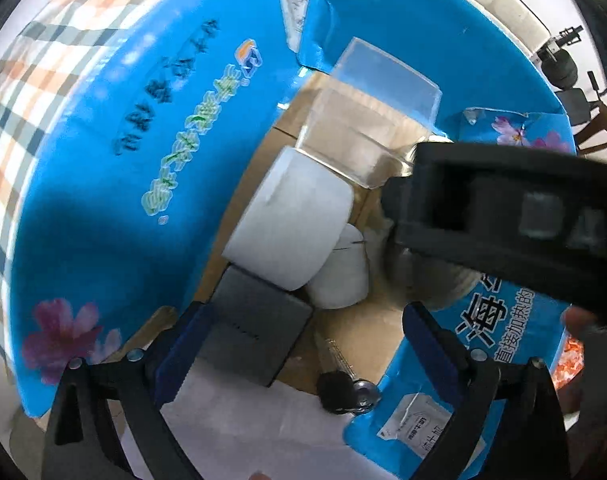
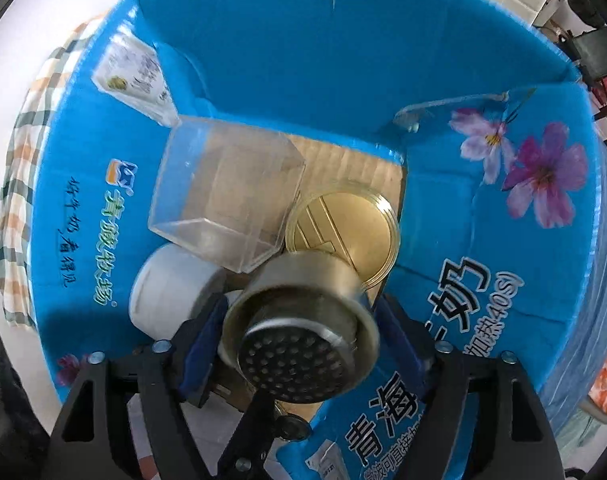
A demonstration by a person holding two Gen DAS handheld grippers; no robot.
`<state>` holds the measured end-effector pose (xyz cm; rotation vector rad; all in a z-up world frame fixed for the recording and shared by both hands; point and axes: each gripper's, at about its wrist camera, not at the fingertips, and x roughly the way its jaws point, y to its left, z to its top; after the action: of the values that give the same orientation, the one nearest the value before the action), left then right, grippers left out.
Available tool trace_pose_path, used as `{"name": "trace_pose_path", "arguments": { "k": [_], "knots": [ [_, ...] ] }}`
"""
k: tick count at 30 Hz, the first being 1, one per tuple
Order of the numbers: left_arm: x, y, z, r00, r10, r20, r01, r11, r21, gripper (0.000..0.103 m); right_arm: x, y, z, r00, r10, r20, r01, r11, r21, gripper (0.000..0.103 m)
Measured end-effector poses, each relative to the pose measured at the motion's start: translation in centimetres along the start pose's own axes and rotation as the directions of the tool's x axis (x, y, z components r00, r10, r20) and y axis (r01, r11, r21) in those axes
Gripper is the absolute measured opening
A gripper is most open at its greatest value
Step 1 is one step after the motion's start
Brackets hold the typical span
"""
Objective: Organize rigid objects
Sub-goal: 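Open both grippers and withdraw them from the blue box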
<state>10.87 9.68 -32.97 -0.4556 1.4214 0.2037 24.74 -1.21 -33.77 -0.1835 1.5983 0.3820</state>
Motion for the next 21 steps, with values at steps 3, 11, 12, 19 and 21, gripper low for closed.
{"name": "trace_pose_path", "arguments": {
  "k": [3,11,12,19,21],
  "knots": [
    [-1.5,-0.2,-0.3,1.0,0.005,0.024,-0.005,1.0,0.016,0.103,-1.2,0.5,-0.4,0.998,-0.029,0.047,0.031,0.999,-0.032,0.098],
    [-6.5,-0.3,-1.1,0.989,0.073,0.13,-0.087,0.99,0.111,0.103,-6.3,-0.1,-2.0,0.98,-0.054,0.192,0.056,0.998,-0.003,0.1],
    [-7.2,-0.3,-1.2,0.986,0.081,0.145,-0.098,0.988,0.119,0.103,-7.0,-0.5,-2.4,0.976,-0.056,0.21,0.054,0.998,0.012,0.1],
    [-12.6,0.3,-1.2,0.96,0.138,0.242,-0.182,0.968,0.173,0.103,-11.4,-3.1,-5.6,0.96,-0.032,0.278,0.007,0.996,0.093,0.101],
    [-13.6,-0.2,-1.7,0.95,0.145,0.278,-0.201,0.962,0.183,0.103,-13.0,-3.4,-7.2,0.955,-0.018,0.296,-0.015,0.994,0.108,0.101]
  ]
}}
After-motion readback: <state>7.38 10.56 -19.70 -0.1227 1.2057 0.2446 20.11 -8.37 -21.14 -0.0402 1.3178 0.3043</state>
